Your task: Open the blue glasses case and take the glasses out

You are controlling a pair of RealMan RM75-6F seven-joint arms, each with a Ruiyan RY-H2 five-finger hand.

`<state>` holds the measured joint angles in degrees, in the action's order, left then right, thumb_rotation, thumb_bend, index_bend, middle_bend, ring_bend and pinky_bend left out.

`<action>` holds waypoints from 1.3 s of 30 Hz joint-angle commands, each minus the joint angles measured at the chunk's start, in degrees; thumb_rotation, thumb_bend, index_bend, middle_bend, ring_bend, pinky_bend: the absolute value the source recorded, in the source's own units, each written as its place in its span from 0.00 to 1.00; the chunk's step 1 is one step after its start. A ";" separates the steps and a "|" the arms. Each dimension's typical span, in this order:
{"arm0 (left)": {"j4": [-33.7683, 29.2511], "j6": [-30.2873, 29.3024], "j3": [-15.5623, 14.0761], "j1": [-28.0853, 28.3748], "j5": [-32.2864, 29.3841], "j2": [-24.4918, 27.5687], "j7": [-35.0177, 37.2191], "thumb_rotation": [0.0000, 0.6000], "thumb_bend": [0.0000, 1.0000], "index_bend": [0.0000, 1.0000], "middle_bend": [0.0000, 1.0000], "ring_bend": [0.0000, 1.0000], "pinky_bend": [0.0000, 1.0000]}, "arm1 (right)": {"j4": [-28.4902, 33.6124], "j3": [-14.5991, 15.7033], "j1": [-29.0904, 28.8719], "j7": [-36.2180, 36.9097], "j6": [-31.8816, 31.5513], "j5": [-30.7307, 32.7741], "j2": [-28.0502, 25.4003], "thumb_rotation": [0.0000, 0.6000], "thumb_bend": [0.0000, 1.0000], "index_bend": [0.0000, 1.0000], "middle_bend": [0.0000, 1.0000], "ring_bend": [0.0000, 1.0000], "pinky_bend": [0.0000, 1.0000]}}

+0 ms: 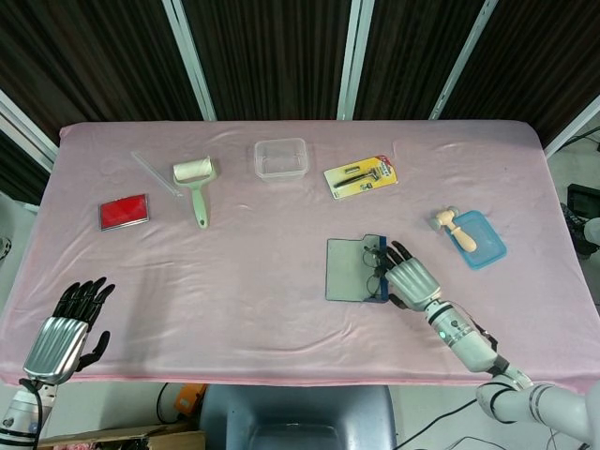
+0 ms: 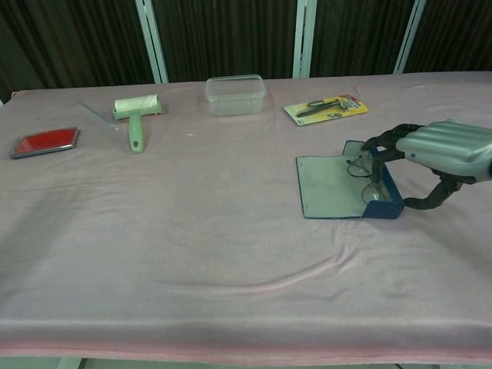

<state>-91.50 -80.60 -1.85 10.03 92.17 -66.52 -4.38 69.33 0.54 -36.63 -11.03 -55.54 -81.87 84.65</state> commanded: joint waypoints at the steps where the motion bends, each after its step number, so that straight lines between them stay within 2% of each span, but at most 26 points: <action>1: 0.00 0.12 0.05 0.05 -0.13 -0.07 -0.11 1.00 0.44 0.00 0.00 0.00 0.05 | -3.88 -1.17 -0.13 -0.15 1.00 1.26 0.98 1.00 0.45 0.49 0.19 0.11 0.05; 7: 0.08 -0.07 0.17 0.02 -0.20 -0.11 0.15 1.00 0.43 0.00 0.00 0.00 0.05 | -7.81 -3.36 -0.31 3.49 2.31 3.32 1.80 1.00 0.45 0.32 0.18 0.09 0.01; 11: 0.07 -0.13 0.07 -0.02 -0.06 -0.06 0.28 1.00 0.44 0.00 0.00 0.00 0.05 | -3.91 -3.53 0.87 6.91 2.49 3.90 -1.22 1.00 0.45 0.23 0.15 0.06 0.00; 18: 0.10 -0.32 -0.06 -0.03 0.40 -0.24 0.09 1.00 0.44 0.00 0.00 0.00 0.05 | 4.49 -0.28 3.86 8.92 -2.59 -2.09 -7.31 1.00 0.45 0.30 0.13 0.05 0.00; 23: 0.16 -0.03 0.04 0.12 0.19 -0.34 -0.07 1.00 0.43 0.00 0.00 0.00 0.05 | 8.50 2.05 4.48 7.43 -2.76 -5.09 -9.21 1.00 0.45 0.34 0.11 0.03 0.00; 34: 0.25 0.23 -0.07 0.26 0.30 -0.44 -0.28 1.00 0.43 0.00 0.00 0.00 0.05 | 8.10 0.23 3.63 4.90 -0.50 -3.12 -5.55 1.00 0.45 0.39 0.11 0.02 0.00; 39: 0.31 0.22 -0.11 0.23 0.28 -0.44 -0.29 1.00 0.43 0.00 0.00 0.00 0.05 | 6.82 -0.47 3.44 2.87 -0.04 -2.14 -3.61 1.00 0.45 0.44 0.11 0.02 0.00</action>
<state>-91.18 -80.38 -1.97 10.25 92.45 -66.96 -4.67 76.48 0.30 -33.12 -7.77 -55.72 -84.32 80.65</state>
